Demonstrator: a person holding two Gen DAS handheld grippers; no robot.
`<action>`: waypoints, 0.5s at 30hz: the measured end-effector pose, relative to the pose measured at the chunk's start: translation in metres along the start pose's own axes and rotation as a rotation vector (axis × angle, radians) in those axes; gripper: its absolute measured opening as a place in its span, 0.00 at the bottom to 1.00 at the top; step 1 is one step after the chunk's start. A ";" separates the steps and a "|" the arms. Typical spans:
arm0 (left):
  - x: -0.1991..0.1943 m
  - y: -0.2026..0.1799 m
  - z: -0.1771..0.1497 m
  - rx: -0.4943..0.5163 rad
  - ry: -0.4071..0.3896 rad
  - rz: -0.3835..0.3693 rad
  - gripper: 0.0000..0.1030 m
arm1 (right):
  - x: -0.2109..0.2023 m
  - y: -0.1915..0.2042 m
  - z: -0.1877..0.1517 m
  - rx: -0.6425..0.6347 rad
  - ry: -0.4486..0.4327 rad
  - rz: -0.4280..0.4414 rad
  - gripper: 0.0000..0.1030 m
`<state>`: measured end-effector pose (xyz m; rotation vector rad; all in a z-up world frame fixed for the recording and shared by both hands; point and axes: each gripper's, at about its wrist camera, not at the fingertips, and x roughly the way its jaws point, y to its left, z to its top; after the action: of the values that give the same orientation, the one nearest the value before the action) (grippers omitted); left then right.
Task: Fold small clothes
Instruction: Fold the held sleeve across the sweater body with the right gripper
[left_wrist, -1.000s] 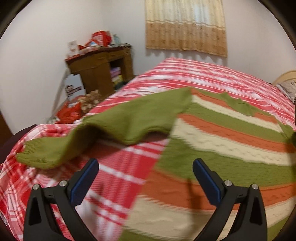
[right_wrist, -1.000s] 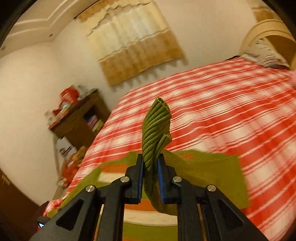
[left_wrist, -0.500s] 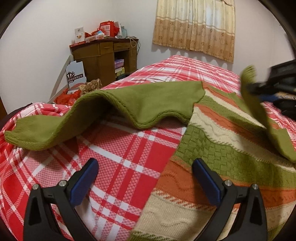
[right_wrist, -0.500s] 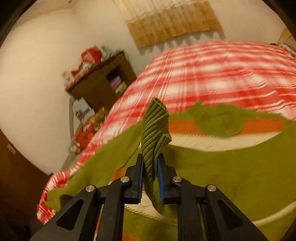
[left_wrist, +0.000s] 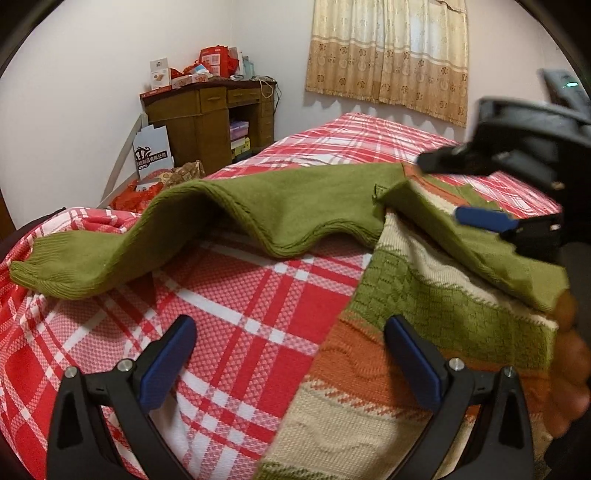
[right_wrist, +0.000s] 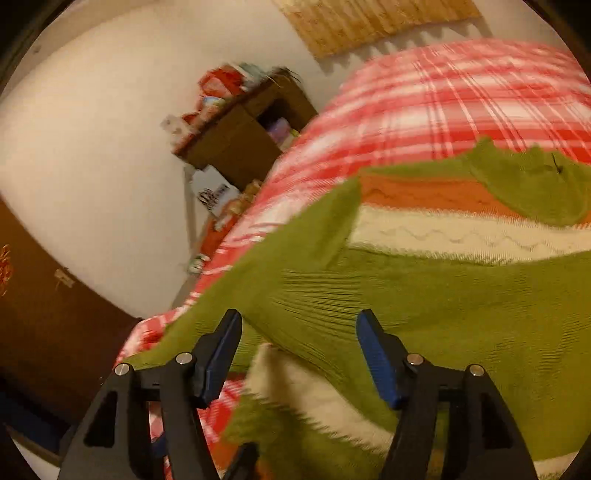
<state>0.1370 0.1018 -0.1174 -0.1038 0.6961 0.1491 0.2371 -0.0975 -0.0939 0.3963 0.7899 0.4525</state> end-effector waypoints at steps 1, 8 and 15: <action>0.000 0.000 0.000 0.000 0.000 0.000 1.00 | -0.008 0.000 -0.002 -0.010 -0.022 -0.034 0.64; 0.000 0.000 0.000 0.000 0.000 0.001 1.00 | -0.077 -0.046 -0.019 -0.035 -0.108 -0.387 0.63; -0.002 0.002 0.000 0.004 0.000 0.006 1.00 | -0.161 -0.138 -0.018 0.103 -0.147 -0.753 0.63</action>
<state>0.1352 0.1035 -0.1160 -0.0980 0.6965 0.1538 0.1568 -0.2941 -0.0808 0.1989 0.7598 -0.3189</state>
